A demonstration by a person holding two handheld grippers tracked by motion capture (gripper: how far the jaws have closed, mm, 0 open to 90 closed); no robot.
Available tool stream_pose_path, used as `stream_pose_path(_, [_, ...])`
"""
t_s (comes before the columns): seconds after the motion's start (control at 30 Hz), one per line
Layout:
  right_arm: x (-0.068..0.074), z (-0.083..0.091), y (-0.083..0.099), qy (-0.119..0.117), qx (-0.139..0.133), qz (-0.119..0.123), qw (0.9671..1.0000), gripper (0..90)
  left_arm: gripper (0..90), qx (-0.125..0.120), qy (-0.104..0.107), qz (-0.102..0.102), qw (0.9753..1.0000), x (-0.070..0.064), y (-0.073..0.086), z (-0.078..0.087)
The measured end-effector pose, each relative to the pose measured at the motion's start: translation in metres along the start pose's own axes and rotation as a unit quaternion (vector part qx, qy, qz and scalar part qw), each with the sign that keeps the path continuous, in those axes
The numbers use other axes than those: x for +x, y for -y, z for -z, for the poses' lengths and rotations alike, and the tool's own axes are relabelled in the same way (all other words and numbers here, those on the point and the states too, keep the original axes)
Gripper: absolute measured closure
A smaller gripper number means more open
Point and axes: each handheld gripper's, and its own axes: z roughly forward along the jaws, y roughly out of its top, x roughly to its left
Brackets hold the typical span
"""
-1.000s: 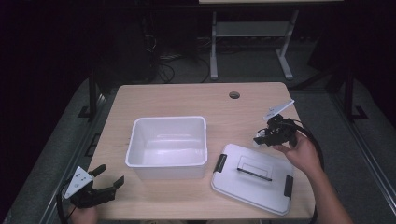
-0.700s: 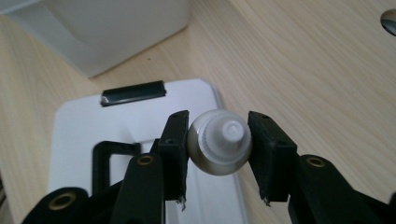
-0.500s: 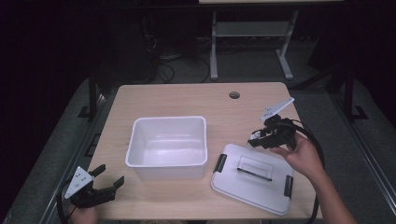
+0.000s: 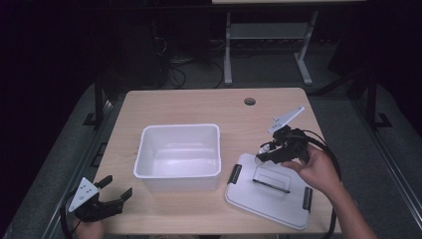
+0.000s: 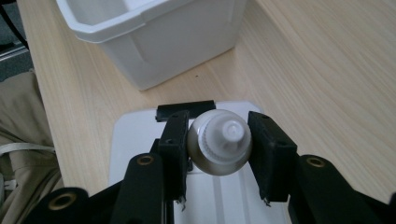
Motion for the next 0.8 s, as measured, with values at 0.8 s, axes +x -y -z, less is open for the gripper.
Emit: stream_pose_path(0.8, [0.041, 0.006, -0.047, -0.031, 0.005, 0.052, 0.9981, 59.8, 13.0, -0.002, -0.001, -0.001, 1.0, 0.0, 0.0, 0.0])
